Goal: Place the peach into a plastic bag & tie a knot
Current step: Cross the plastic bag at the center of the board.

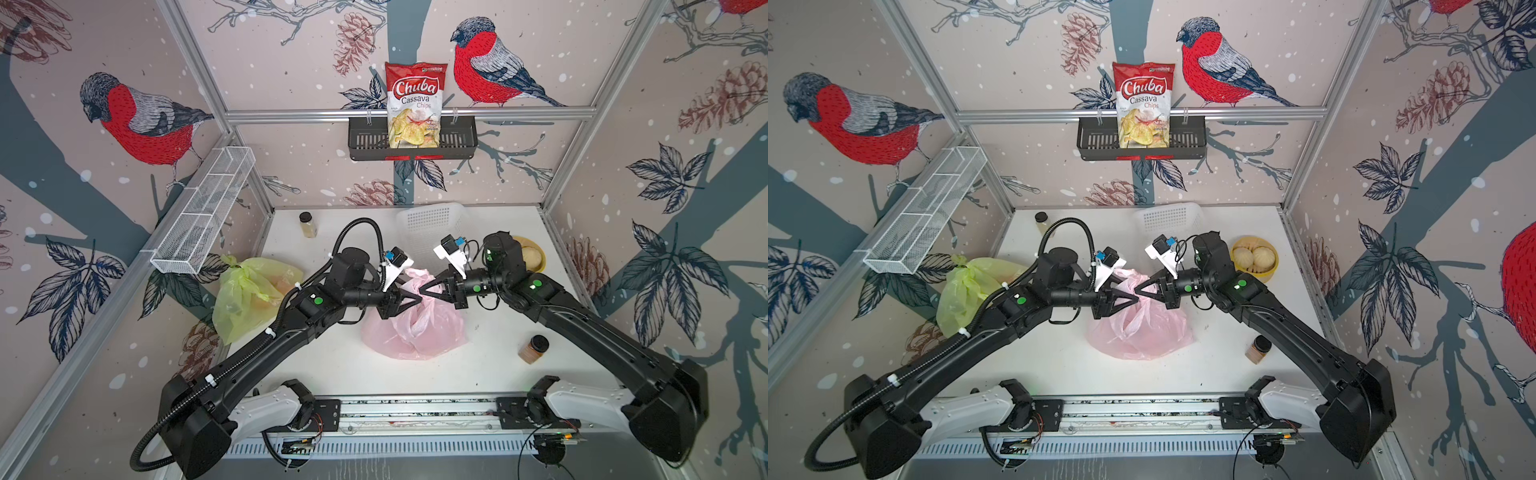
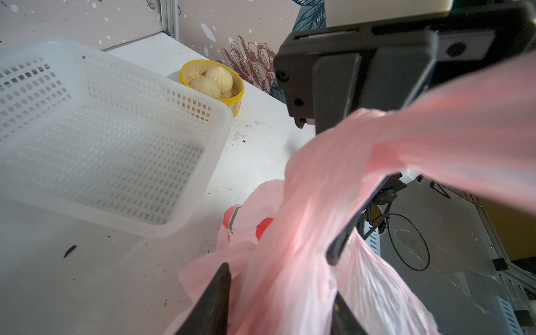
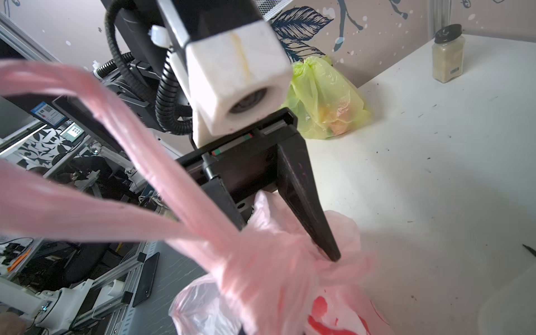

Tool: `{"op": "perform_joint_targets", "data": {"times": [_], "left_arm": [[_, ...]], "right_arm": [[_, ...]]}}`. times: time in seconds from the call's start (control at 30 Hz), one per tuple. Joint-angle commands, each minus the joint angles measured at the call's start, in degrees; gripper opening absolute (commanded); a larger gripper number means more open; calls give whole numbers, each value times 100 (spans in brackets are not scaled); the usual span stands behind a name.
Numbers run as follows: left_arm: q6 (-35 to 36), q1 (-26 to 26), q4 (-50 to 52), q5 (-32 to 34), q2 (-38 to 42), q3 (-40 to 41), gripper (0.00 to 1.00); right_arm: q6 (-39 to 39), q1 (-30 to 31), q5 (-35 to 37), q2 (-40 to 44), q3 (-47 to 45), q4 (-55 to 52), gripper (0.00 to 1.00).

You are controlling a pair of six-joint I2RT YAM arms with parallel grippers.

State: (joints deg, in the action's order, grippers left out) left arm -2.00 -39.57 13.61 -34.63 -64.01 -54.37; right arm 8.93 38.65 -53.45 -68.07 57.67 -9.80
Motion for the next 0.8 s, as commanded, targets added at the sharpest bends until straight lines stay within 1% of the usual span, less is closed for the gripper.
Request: {"op": "perform_joint_targets", "data": {"times": [0.0,0.03,0.1,0.13,0.17,0.2,0.23,0.27,0.3,0.33,0.4,0.43,0.5,0.53,0.63,0.67,0.77], "left_arm": [[126,-47,-127,191,-6,-40,40],[138,-51,-144,166,-6,-30,36],[180,-77,-94,206,-28,-29,17],[182,-90,-89,228,-33,-17,9],[180,-103,-84,250,-33,-4,4],[175,-120,-77,261,-33,4,2],[165,-144,-49,264,-34,5,5],[165,-166,-11,284,-33,-11,13],[165,-181,10,334,-20,-12,23],[165,-192,19,404,6,-13,26],[141,-190,-38,525,61,13,24],[122,-190,-93,552,89,29,19],[52,-191,-207,546,111,45,4],[14,-191,-300,521,117,58,0],[-142,-191,-447,904,249,92,0],[-210,-189,-491,1068,338,125,0],[-309,-182,-602,1303,670,248,0]], "right_arm": [[-44,46,-205,-38,95,117,0],[-41,50,-198,-34,100,119,0],[-45,54,-205,-30,111,107,0],[-41,55,-211,-23,113,112,0],[-32,51,-220,-17,109,125,0],[-37,54,-217,-21,113,132,0],[-32,50,-210,-20,113,126,0],[-35,52,-213,-20,122,120,0],[-32,53,-210,-26,122,124,0],[-32,54,-210,-31,130,116,0],[-26,71,-241,-35,139,118,0],[-23,80,-238,-38,139,116,0],[-18,96,-236,-29,133,117,0],[-15,110,-214,-26,124,113,0],[-41,116,-61,-15,104,19,1],[-40,116,44,-21,90,-35,6],[-93,116,228,-35,61,-161,13]]}}
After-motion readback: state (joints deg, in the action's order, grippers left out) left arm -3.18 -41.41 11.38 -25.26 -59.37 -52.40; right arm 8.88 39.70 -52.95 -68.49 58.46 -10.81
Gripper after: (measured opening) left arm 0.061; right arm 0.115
